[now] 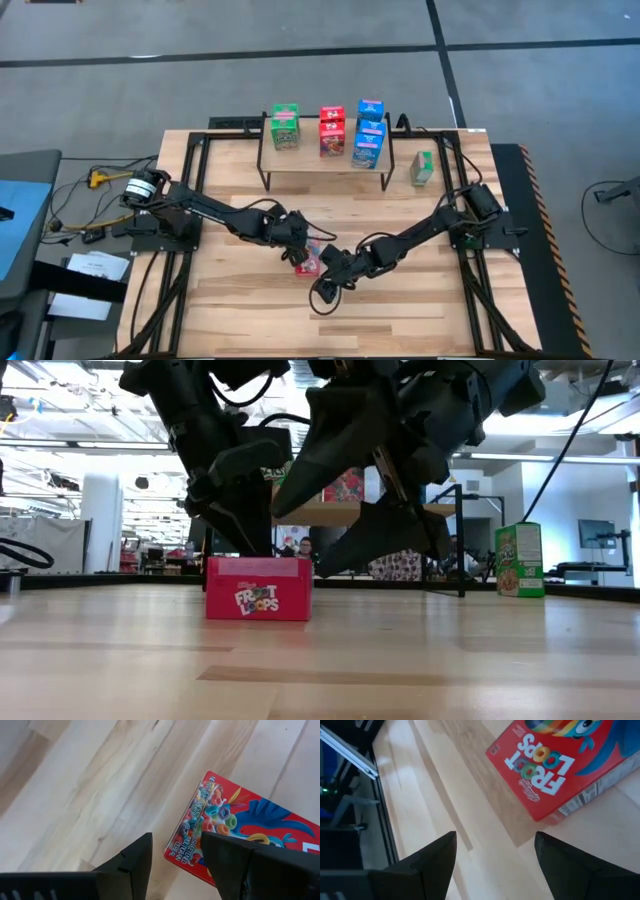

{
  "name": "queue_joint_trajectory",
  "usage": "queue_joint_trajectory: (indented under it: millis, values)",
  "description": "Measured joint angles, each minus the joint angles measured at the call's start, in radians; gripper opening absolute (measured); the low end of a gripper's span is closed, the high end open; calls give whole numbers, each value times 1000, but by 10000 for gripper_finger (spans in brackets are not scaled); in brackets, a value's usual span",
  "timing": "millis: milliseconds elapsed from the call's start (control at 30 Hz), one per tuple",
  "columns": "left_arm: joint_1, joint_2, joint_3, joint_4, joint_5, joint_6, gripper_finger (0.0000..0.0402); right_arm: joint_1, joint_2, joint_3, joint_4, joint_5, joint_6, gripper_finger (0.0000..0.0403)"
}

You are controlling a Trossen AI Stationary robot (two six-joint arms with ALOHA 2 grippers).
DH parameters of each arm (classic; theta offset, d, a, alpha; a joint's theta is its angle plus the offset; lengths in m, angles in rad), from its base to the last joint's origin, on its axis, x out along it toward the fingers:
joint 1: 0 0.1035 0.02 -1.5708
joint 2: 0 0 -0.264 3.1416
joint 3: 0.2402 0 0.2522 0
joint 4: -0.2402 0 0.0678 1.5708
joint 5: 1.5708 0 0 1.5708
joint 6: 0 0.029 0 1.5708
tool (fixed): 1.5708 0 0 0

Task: Stack cereal on shelf
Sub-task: Put the red cereal box on the shelf aligned with the other red cereal box

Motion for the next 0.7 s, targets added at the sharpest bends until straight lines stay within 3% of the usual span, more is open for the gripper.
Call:
queue_joint_trajectory:
  millis: [233, 700]
  values:
    - [-13, 0, 3, -5, -12, -39, 149, -1, 0, 0, 40, 17, 18, 294]
    - [-15, 0, 121, -188, -29, 122, 108, 14, 0, 0, 47, 51, 77, 294]
